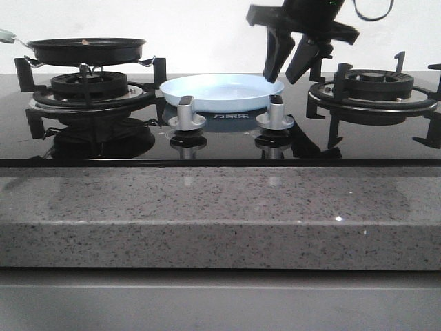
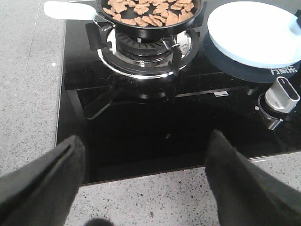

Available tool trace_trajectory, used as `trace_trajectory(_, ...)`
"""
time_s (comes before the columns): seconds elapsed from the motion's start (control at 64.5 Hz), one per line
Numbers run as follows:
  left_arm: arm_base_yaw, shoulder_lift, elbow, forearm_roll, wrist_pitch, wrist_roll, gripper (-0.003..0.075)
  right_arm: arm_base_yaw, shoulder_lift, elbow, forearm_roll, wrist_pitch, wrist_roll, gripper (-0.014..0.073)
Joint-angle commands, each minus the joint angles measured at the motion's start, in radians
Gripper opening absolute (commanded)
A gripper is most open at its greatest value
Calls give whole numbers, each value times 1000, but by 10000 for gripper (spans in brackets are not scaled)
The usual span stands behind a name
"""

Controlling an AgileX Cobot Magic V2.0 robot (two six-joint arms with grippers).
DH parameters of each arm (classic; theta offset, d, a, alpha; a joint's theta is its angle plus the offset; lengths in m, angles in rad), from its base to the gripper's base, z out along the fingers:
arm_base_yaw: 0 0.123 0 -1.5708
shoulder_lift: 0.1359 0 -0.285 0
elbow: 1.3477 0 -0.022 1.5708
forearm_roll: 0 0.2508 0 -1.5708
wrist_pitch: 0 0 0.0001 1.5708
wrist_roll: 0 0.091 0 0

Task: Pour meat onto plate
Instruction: 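Lower the right gripper onto the rim of the light blue plate, then lift the plate with the right gripper and hold it near the pan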

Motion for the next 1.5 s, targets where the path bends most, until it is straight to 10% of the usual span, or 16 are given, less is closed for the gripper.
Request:
trace_trajectory(0.0,-8,4,-32,0,-61,0,531,-2,-37,-61,24,-21,-21,344)
trace_trajectory(0.542,-8,4,-32,0,-18,0,531,-4,8,-73,19,-14,-28,144)
trace_trajectory(0.821,-8,4,-32,1,-9,0,531,-6,10,-73,15,-25,-28,-119)
trace_trajectory(1.488,-8,4,-32,11,-25,0,531,-11,-291,99,69,-115,-29,-113)
